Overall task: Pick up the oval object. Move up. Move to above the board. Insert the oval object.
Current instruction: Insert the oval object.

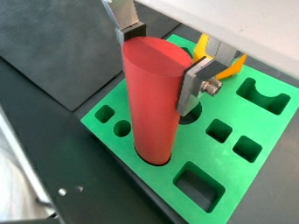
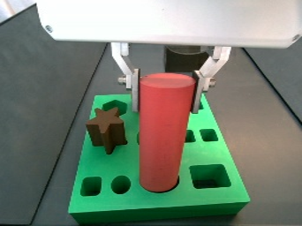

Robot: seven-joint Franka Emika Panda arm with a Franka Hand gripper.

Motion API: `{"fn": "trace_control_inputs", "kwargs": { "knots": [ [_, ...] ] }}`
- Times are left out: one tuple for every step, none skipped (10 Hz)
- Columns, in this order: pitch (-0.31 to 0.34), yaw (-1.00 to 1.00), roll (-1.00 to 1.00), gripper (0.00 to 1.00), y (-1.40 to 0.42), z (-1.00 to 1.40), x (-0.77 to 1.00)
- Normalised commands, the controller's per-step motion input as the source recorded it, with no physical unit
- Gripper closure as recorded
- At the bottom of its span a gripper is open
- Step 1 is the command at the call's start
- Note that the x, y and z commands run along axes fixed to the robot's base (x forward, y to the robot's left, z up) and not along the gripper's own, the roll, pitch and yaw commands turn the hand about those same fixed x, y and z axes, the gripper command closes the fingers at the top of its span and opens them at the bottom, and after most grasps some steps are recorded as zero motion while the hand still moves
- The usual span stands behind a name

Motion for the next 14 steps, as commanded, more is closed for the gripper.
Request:
{"fn": "trace_control_inputs", "kwargs": {
  "knots": [
    [-0.1,0.0,0.5,1.0,-0.26,-0.01,-0.35],
    [-0.036,0.0,0.5,1.0,-0.35,0.0,-0.18],
    [-0.003,0.0,0.5,1.0,-0.44,-0.05,-0.06],
    [-0.026,0.0,0.35,1.0,-0.51,-0.19,0.0],
    [-0.011,0.01,0.31,1.0,-0.59,-0.36,0.05],
    [-0.046,0.01,0.22,1.0,-0.61,-0.59,0.14],
    [-0.073,0.04,0.17,1.0,-0.49,-0.79,0.16],
    [-0.083,0.01,0.09,1.0,-0.44,-0.95,0.17],
    [-0.083,0.03,0.08,1.0,-0.45,-1.0,0.15],
    [-0.044,0.09,0.0,1.0,-0.44,-1.0,0.12],
    [-0.019,0.05,0.01,1.0,-0.49,-1.0,0.08],
    [-0.027,0.0,0.02,1.0,-0.59,-1.0,0.07],
    [-0.036,0.0,0.03,1.0,-0.63,-1.0,0.07],
    [-0.054,0.0,0.0,1.0,-0.48,-1.0,0.11]
  ]
}}
